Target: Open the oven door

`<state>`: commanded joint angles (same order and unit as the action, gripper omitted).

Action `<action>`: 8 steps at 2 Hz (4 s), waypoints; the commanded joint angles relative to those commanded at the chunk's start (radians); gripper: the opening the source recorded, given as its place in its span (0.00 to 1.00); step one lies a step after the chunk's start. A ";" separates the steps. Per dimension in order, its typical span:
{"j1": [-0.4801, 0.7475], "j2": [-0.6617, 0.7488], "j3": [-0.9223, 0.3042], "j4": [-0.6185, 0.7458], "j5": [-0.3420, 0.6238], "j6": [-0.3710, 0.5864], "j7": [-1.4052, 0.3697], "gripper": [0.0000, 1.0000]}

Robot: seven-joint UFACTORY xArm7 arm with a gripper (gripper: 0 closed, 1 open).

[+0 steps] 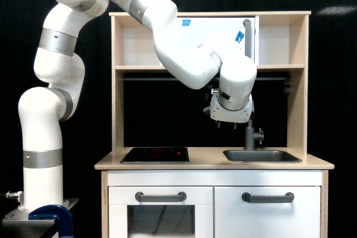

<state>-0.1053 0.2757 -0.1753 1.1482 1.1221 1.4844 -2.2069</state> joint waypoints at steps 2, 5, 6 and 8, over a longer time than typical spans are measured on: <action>-0.098 0.049 0.028 -0.030 0.142 0.145 -0.131 1.00; -0.125 0.023 0.068 0.004 0.160 0.150 -0.072 1.00; -0.139 -0.027 0.099 0.050 0.165 0.158 0.026 1.00; -0.135 -0.056 0.151 0.118 0.190 0.133 0.134 1.00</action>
<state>-0.2400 0.2196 -0.0239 1.2667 1.3124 1.6170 -2.0727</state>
